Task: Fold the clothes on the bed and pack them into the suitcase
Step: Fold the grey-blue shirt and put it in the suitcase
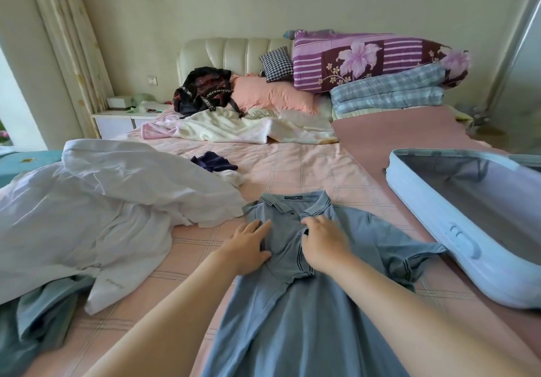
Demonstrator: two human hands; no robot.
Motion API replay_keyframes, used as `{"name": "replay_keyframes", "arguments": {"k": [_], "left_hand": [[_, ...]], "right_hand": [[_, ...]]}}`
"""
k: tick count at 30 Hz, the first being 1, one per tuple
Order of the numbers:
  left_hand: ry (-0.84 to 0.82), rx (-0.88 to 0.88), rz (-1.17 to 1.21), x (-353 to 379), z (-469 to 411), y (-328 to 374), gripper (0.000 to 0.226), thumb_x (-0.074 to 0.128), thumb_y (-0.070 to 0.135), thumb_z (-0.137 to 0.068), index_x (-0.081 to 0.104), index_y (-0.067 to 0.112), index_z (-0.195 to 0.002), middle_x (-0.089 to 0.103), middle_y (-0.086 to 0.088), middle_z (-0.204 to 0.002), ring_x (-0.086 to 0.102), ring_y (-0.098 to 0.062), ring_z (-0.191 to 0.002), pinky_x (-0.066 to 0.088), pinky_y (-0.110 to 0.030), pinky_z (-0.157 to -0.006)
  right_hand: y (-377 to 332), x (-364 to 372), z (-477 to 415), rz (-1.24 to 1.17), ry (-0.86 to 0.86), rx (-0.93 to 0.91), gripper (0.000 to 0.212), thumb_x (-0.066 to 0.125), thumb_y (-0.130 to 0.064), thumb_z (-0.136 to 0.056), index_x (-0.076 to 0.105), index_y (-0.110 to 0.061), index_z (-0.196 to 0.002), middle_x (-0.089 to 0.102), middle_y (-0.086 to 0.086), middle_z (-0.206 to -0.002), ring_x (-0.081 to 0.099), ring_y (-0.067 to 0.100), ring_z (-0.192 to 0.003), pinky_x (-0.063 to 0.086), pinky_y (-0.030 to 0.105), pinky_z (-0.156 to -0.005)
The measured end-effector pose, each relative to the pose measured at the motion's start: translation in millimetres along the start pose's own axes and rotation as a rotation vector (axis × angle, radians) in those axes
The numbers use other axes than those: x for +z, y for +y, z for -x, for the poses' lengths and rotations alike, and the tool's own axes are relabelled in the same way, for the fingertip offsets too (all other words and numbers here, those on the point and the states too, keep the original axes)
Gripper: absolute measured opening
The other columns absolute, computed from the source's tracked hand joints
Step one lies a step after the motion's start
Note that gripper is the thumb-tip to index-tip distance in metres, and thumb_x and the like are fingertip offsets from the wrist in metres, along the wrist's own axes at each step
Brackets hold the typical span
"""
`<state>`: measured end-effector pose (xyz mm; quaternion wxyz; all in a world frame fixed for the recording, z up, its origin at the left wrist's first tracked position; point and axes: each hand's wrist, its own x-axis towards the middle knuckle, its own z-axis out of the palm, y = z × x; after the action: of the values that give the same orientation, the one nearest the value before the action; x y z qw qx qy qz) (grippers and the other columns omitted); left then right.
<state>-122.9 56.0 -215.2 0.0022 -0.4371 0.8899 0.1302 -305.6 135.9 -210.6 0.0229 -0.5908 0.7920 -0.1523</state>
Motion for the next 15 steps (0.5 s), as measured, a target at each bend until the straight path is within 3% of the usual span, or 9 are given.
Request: {"name": "replay_keyframes", "arguments": {"k": [3,6,9,12,13,15], "left_hand": [[0.134,0.025,0.073,-0.4,-9.0,-6.0,0.077,0.051,0.04,-0.098,0.005,0.028,-0.158,0.024,0.001,-0.161,0.021,-0.025,-0.147,0.026,-0.043,-0.117],[0.265,0.039,0.136,-6.0,-23.7,-13.7,0.058,0.043,0.027,-0.101,0.021,0.022,-0.155,0.038,-0.005,-0.154,0.037,-0.028,-0.138,0.033,-0.04,-0.111],[0.373,0.054,0.142,-5.1,-39.3,-21.9,0.041,0.038,0.018,-0.102,0.038,0.019,-0.143,0.048,-0.006,-0.141,0.045,-0.028,-0.126,0.039,-0.041,-0.103],[0.512,0.061,0.133,-4.2,-53.5,-25.0,0.031,0.038,0.022,-0.103,0.045,0.018,-0.133,0.049,-0.003,-0.134,0.043,-0.027,-0.125,0.04,-0.041,-0.102],[0.494,0.068,0.09,-2.7,-57.3,-24.4,0.034,0.039,0.029,-0.103,0.043,0.019,-0.136,0.046,-0.002,-0.139,0.04,-0.026,-0.13,0.038,-0.041,-0.104],[0.257,0.065,-0.063,3.0,-63.5,-22.4,0.055,0.037,0.047,-0.102,0.026,0.028,-0.152,0.025,0.003,-0.16,0.02,-0.021,-0.147,0.026,-0.043,-0.116]], "right_hand": [[-7.5,9.3,-21.6,0.119,0.036,-0.045,0.046,0.034,-0.046,-0.105,0.053,-0.019,-0.137,0.055,0.005,-0.139,0.049,0.029,-0.128,0.039,0.041,-0.101],[-4.6,13.3,-39.7,0.237,0.032,0.1,0.053,0.042,-0.06,-0.098,0.062,-0.017,-0.121,0.063,0.008,-0.127,0.053,0.029,-0.124,0.041,0.038,-0.098],[2.6,16.6,-55.4,0.194,-0.08,0.181,0.037,0.051,-0.048,-0.094,0.065,-0.022,-0.117,0.065,0.009,-0.126,0.049,0.03,-0.131,0.036,0.038,-0.107],[14.6,8.2,-65.4,-0.042,0.066,0.191,0.026,0.046,-0.032,-0.096,0.066,-0.021,-0.106,0.066,0.003,-0.112,0.058,0.027,-0.113,0.042,0.037,-0.095],[21.6,3.5,-65.6,-0.082,0.13,0.209,0.022,0.046,-0.029,-0.097,0.065,-0.02,-0.105,0.064,0.001,-0.107,0.06,0.026,-0.107,0.043,0.036,-0.091],[38.5,-2.7,-63.3,-0.031,0.12,0.24,0.016,0.05,-0.021,-0.095,0.062,-0.019,-0.104,0.064,-0.002,-0.101,0.062,0.025,-0.099,0.043,0.035,-0.084]]}}
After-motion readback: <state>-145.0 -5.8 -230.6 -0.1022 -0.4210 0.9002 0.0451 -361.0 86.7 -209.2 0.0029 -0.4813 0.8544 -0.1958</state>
